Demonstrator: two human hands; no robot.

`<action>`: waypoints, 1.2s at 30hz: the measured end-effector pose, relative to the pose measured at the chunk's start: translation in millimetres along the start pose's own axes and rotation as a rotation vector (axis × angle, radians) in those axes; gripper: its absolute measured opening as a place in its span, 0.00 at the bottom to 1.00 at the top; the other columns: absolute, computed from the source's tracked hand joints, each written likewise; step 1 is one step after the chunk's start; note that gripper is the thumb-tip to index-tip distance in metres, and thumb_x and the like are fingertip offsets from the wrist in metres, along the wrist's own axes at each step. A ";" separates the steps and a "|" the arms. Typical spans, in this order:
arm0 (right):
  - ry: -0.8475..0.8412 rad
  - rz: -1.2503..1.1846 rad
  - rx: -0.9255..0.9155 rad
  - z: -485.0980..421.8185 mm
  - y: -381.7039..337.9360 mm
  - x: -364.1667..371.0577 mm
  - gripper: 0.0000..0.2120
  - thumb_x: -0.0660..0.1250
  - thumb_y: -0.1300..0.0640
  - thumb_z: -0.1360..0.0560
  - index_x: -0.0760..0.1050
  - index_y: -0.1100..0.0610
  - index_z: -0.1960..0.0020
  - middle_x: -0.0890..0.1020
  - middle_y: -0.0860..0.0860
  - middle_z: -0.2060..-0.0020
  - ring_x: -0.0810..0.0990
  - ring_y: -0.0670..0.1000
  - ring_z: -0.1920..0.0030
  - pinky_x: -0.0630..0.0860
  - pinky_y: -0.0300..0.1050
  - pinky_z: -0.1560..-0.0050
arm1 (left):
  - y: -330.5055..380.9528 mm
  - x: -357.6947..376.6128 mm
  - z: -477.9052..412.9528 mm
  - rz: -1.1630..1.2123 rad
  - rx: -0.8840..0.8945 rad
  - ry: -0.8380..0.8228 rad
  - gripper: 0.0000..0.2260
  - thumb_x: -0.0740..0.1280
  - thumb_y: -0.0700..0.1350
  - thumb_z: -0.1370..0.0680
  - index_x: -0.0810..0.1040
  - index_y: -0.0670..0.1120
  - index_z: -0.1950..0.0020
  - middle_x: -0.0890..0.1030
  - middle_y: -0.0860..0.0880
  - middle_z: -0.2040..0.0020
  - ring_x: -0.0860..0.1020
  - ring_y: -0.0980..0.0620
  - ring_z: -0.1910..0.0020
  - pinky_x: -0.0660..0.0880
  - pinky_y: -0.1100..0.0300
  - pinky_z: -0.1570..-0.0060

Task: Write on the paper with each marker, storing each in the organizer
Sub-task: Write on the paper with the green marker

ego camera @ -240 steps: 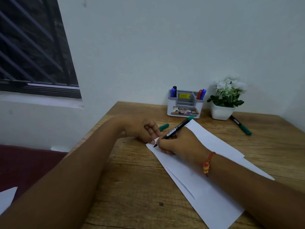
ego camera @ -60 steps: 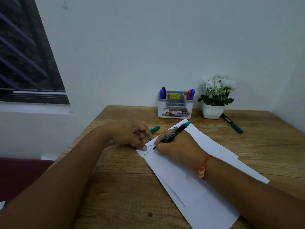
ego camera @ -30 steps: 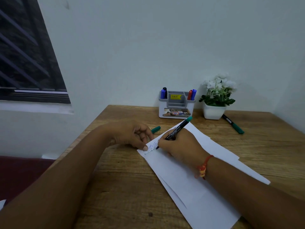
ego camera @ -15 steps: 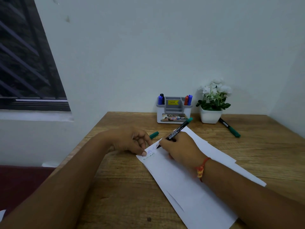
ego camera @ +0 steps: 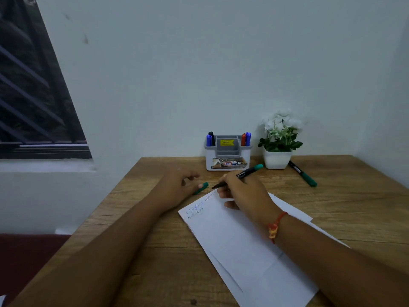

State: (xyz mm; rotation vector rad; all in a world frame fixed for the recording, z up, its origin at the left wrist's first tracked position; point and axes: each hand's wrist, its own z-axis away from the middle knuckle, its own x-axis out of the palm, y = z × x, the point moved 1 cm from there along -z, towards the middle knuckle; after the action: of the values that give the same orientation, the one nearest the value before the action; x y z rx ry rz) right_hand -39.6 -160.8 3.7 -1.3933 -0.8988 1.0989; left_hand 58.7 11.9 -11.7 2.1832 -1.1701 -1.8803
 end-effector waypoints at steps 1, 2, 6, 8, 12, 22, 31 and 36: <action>-0.003 0.012 -0.015 0.2 0.0 -0.4 0.11 0.61 0.55 0.18 0.81 0.56 0.53 0.85 0.51 0.61 0.83 0.44 0.61 0.80 0.37 0.66 | 2.7 2.4 -1.4 -0.024 0.005 -0.026 0.17 0.69 0.56 0.24 0.78 0.54 0.36 0.80 0.55 0.43 0.75 0.58 0.52 0.70 0.65 0.58; -0.005 0.021 -0.032 -0.5 0.9 -0.7 0.11 0.62 0.55 0.18 0.80 0.56 0.53 0.85 0.51 0.61 0.83 0.45 0.61 0.80 0.36 0.67 | 4.9 4.3 -2.0 -0.041 0.007 -0.047 0.17 0.69 0.55 0.23 0.79 0.53 0.36 0.80 0.55 0.42 0.75 0.58 0.52 0.69 0.65 0.58; 0.010 0.103 -0.120 -1.3 2.8 -4.0 0.11 0.63 0.53 0.18 0.80 0.54 0.56 0.85 0.50 0.62 0.84 0.46 0.59 0.80 0.37 0.65 | 6.1 5.2 -2.7 -0.034 0.022 -0.066 0.11 0.69 0.49 0.23 0.81 0.52 0.40 0.82 0.55 0.44 0.76 0.58 0.51 0.70 0.65 0.55; 0.022 0.161 -0.157 -2.6 4.8 -6.0 0.13 0.64 0.52 0.18 0.82 0.57 0.55 0.85 0.51 0.61 0.84 0.48 0.58 0.81 0.38 0.63 | 4.3 3.5 -1.8 -0.018 0.017 -0.057 0.09 0.70 0.47 0.23 0.82 0.53 0.43 0.82 0.56 0.46 0.75 0.59 0.52 0.69 0.68 0.58; 0.068 0.157 -0.217 -5.7 7.3 -10.2 0.09 0.66 0.52 0.20 0.82 0.55 0.53 0.85 0.51 0.61 0.84 0.48 0.59 0.84 0.43 0.60 | 0.1 0.1 -0.4 0.029 0.009 0.020 0.06 0.69 0.45 0.23 0.79 0.55 0.49 0.79 0.57 0.51 0.75 0.58 0.54 0.68 0.67 0.60; 0.068 -0.291 -0.280 2.9 -7.4 -12.5 0.12 0.62 0.57 0.17 0.83 0.59 0.49 0.85 0.55 0.62 0.82 0.46 0.63 0.79 0.38 0.66 | 9.7 -15.2 5.9 0.230 0.070 0.235 0.05 0.69 0.42 0.22 0.77 0.52 0.50 0.80 0.57 0.54 0.77 0.59 0.52 0.74 0.63 0.53; 0.036 -0.256 -0.306 2.6 -4.9 -11.9 0.12 0.62 0.55 0.17 0.84 0.58 0.48 0.86 0.54 0.63 0.83 0.47 0.63 0.81 0.40 0.64 | 23.4 -16.4 9.2 0.216 0.147 0.211 0.10 0.71 0.41 0.24 0.77 0.56 0.52 0.80 0.59 0.53 0.78 0.59 0.51 0.74 0.65 0.53; 0.024 -0.223 -0.316 0.1 -1.8 -11.4 0.12 0.63 0.56 0.17 0.84 0.60 0.46 0.86 0.55 0.62 0.83 0.46 0.63 0.80 0.38 0.65 | 29.7 -17.8 12.4 0.192 0.141 0.194 0.11 0.71 0.42 0.24 0.76 0.59 0.53 0.79 0.61 0.56 0.77 0.62 0.56 0.70 0.72 0.59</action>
State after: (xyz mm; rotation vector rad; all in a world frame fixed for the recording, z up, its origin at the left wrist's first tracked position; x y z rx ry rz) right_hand -42.9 -171.4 7.0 -1.5138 -1.2172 0.7932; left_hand 33.1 5.7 14.0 2.1705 -1.4518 -1.5177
